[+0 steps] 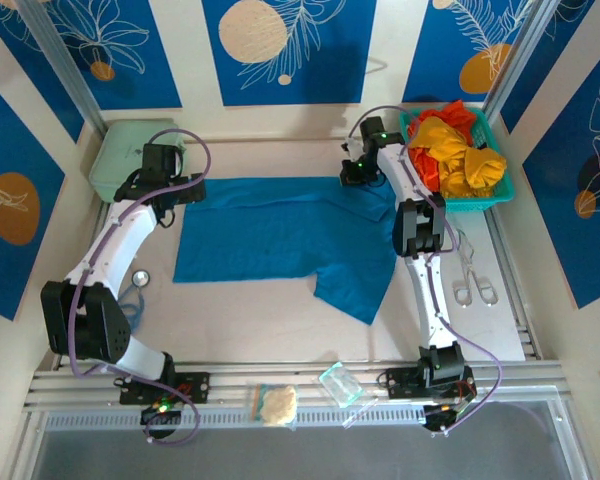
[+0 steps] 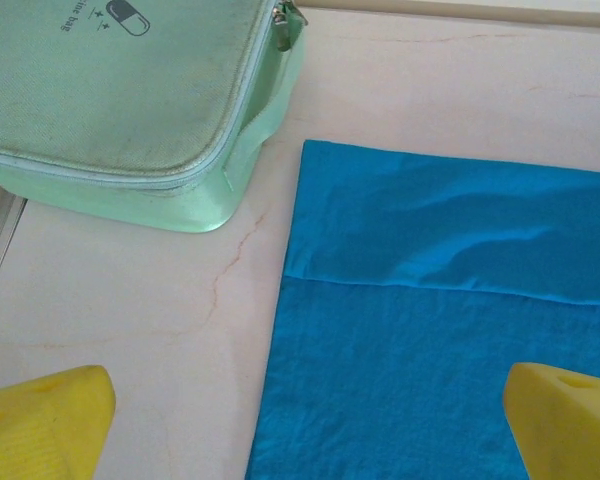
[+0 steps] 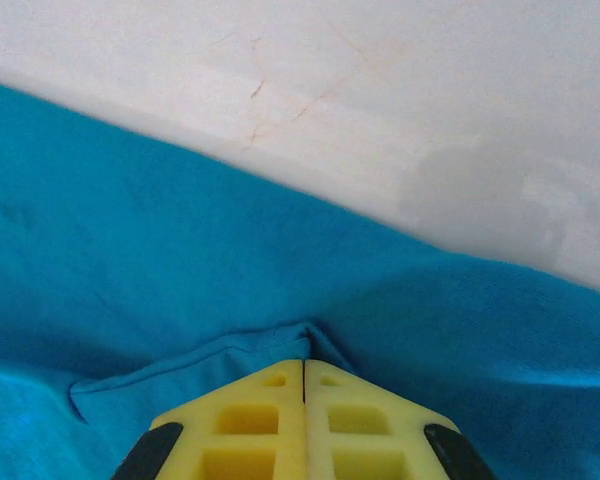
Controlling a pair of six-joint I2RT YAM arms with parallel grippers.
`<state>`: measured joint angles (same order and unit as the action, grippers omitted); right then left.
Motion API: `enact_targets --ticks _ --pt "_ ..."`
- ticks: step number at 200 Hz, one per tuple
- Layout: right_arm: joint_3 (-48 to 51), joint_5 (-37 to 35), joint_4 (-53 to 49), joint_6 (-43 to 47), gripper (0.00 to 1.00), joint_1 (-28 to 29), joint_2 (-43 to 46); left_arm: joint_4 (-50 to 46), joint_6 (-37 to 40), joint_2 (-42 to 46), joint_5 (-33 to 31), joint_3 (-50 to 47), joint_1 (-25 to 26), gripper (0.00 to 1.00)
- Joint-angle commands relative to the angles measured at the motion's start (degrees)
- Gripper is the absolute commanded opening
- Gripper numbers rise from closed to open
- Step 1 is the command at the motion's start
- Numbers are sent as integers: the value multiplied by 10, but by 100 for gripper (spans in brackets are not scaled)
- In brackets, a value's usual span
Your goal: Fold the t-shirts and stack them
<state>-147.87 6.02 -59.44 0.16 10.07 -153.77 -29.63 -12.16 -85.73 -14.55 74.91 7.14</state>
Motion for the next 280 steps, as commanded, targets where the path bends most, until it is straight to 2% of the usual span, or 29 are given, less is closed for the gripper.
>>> enact_targets --ticks 1,55,108,169,204,231,256,280 --pt "28 4 -4 -11 0 13 48 -7 -9 3 7 5 1 99" --pt "117 -37 7 -72 0 47 123 1 -5 13 5 -5 1 99" --pt "173 -66 8 -181 0 82 145 4 -3 9 7 -14 1 99" --pt "221 -124 17 -259 0 107 166 6 1 1 17 -13 1 99" --pt "293 -176 50 -317 0 123 224 7 0 -5 22 -11 1 99" --pt "386 -216 107 -388 0 138 274 10 -2 -8 28 -16 1 99" --pt "448 -220 152 -442 0 149 297 10 -2 -15 27 -19 1 99" --pt "469 -231 157 -475 0 162 298 9 -1 -22 24 -22 0 99"
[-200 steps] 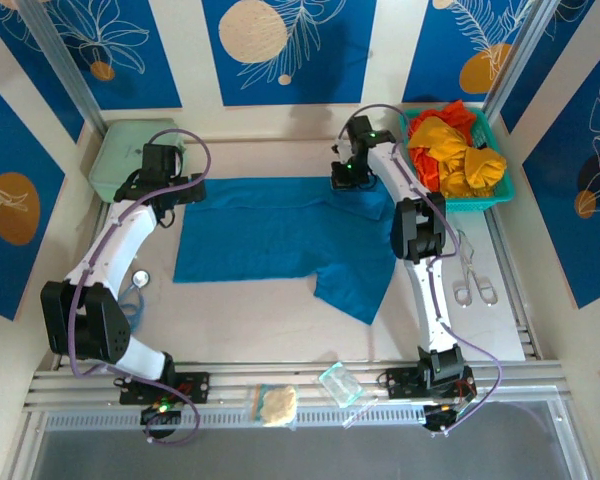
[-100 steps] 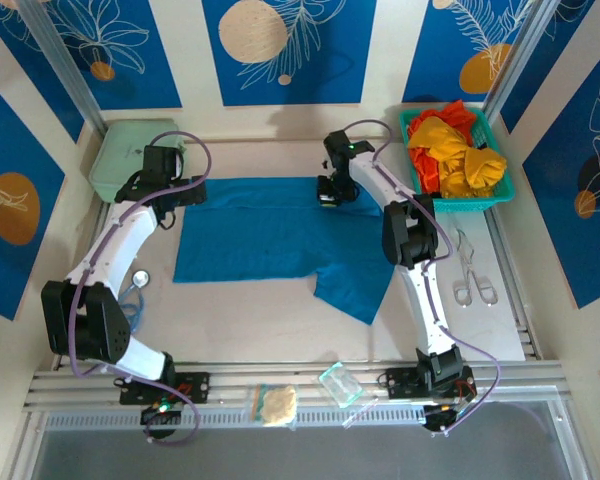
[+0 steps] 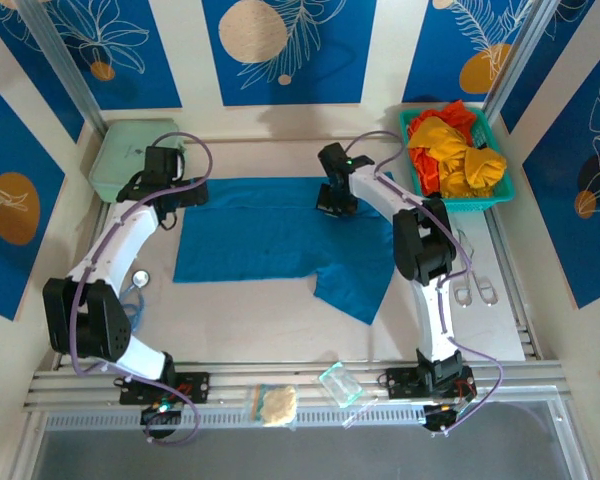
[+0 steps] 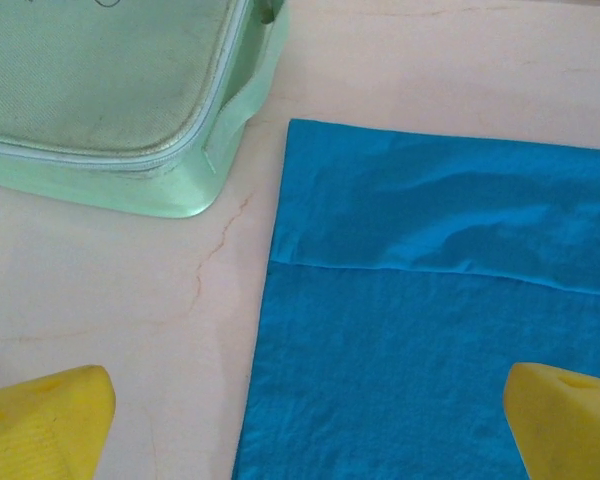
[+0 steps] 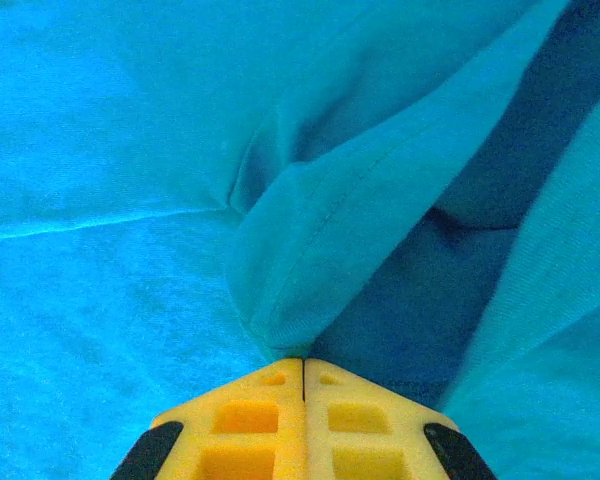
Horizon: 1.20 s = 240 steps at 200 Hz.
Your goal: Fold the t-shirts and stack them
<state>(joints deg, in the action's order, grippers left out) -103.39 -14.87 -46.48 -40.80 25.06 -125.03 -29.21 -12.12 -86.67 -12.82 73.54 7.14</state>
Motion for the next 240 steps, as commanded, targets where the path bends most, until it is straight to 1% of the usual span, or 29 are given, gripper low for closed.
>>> enact_targets --ticks 1,12,15,25,33,42,45,57,83,98,112,140,160,180,204,240 --pt "26 -23 27 -68 0 13 11 5 -1 -13 7 -8 1 99" --pt "34 -28 27 -78 0 19 13 5 -1 -15 8 -9 1 99" --pt "36 -28 28 -81 2 21 13 6 0 -16 8 -9 1 99" --pt "45 -39 27 -90 9 27 19 6 1 -19 8 -9 1 99" --pt "55 -47 25 -99 19 32 26 6 1 -20 9 -9 1 99" --pt "66 -55 26 -103 28 36 38 6 2 -22 10 -9 1 99" --pt "68 -58 26 -104 32 38 42 6 2 -23 10 -9 0 99" --pt "83 -70 26 -101 37 43 65 6 3 -24 10 -9 1 99" --pt "76 -90 16 -65 40 34 107 4 7 -27 8 -9 0 99" --pt "49 -79 4 -18 42 11 113 0 6 -27 9 -7 1 99" --pt "9 -57 -19 32 43 -23 97 -8 1 -27 13 -3 1 99" --pt "-78 65 -45 143 45 -95 12 -22 -15 -27 28 1 1 99" --pt "-153 155 -65 185 45 -135 -64 -27 -23 -31 35 1 1 99" --pt "-204 210 -70 204 44 -154 -112 -35 -29 -36 40 8 1 99" --pt "-219 216 -65 216 47 -158 -125 -45 -30 -39 41 17 1 99" --pt "-197 230 -53 213 47 -158 -121 -52 -29 -39 39 25 1 99"
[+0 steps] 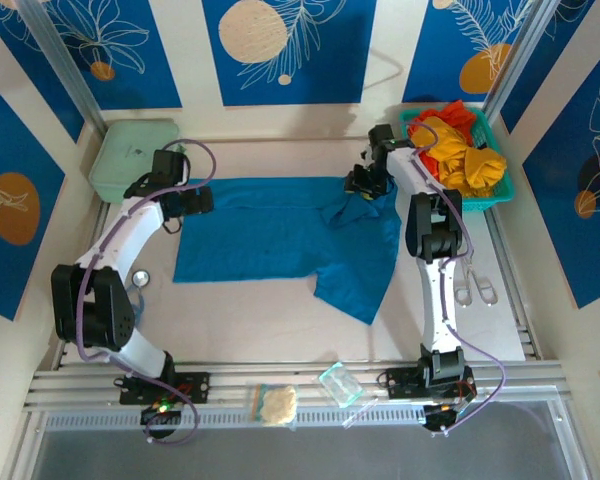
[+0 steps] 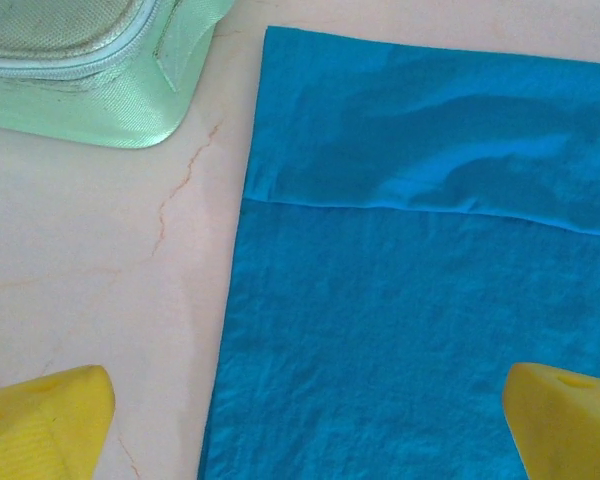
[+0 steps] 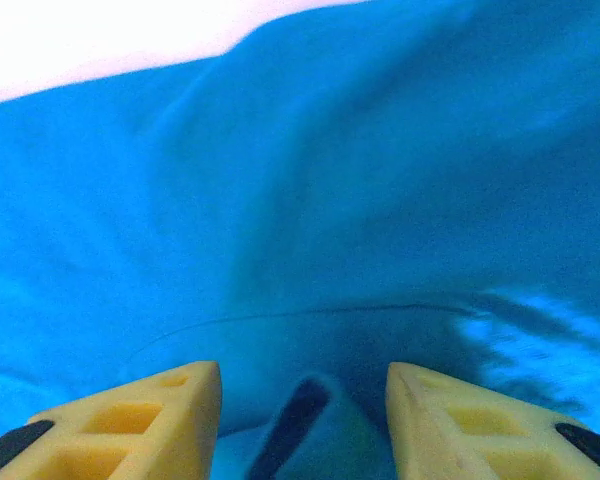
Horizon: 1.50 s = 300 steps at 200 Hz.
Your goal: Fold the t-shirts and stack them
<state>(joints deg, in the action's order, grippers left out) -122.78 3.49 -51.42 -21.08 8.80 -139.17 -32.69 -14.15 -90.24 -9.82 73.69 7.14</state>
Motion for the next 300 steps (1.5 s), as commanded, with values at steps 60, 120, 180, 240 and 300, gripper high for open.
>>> enact_targets --ticks 60,120,180,240,300 --pt "43 61 7 6 17 6 38 -18 -11 -9 20 24 1 99" --pt "171 59 44 -9 0 5 137 -20 -9 -1 22 21 1 99" --pt "295 96 76 -39 15 16 177 -34 -17 -4 6 23 1 99" --pt "353 39 50 -45 32 19 232 -147 -70 -12 -75 55 -3 100" --pt "356 -22 6 -13 31 20 342 -231 -161 9 3 -30 -40 75"
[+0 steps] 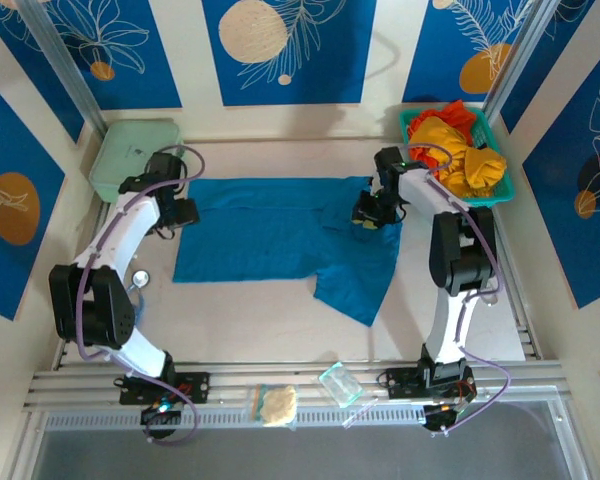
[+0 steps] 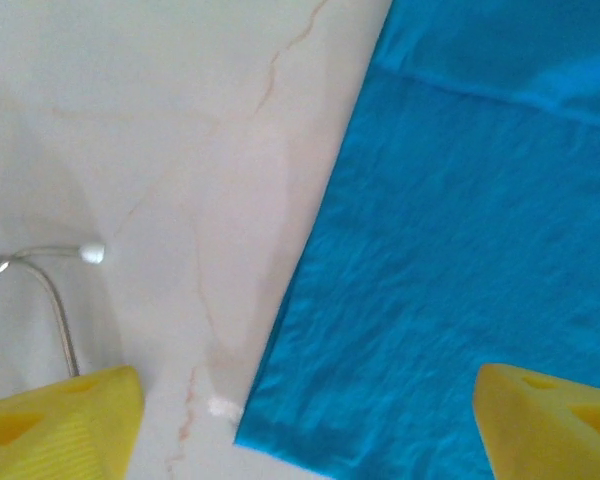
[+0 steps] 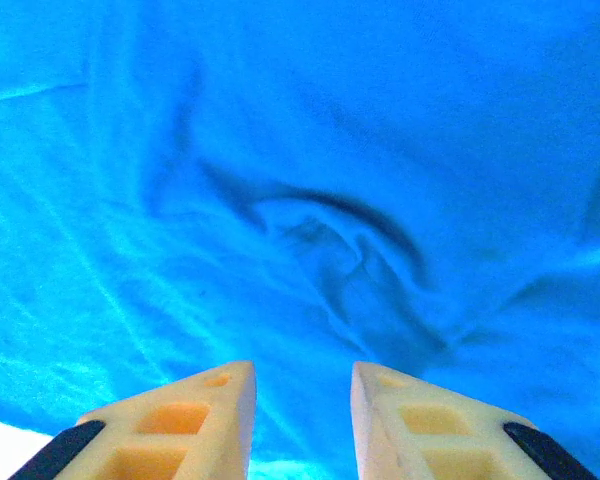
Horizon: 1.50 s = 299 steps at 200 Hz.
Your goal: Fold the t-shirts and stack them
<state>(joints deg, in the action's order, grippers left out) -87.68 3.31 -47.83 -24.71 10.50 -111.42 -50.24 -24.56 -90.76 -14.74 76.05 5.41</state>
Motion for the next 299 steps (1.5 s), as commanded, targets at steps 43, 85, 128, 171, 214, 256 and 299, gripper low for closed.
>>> enact_targets --ticks 43,85,128,171,214,256,299 --pt "48 -14 -15 62 31 7 175 -1 -130 33 132 -175 -45 61" --pt "94 17 11 73 30 7 232 18 -179 10 125 -203 -47 50" --pt "127 31 25 81 30 6 246 32 -206 -8 97 -214 -49 46" --pt "139 41 32 84 30 5 247 66 -214 -27 83 -227 -58 46" --pt "145 50 30 91 30 10 260 106 -212 -60 85 -234 -67 42" --pt "141 54 33 133 29 26 319 158 -190 -107 126 -213 -66 28" --pt "144 54 68 210 29 78 475 173 -164 -122 135 -188 -66 6"
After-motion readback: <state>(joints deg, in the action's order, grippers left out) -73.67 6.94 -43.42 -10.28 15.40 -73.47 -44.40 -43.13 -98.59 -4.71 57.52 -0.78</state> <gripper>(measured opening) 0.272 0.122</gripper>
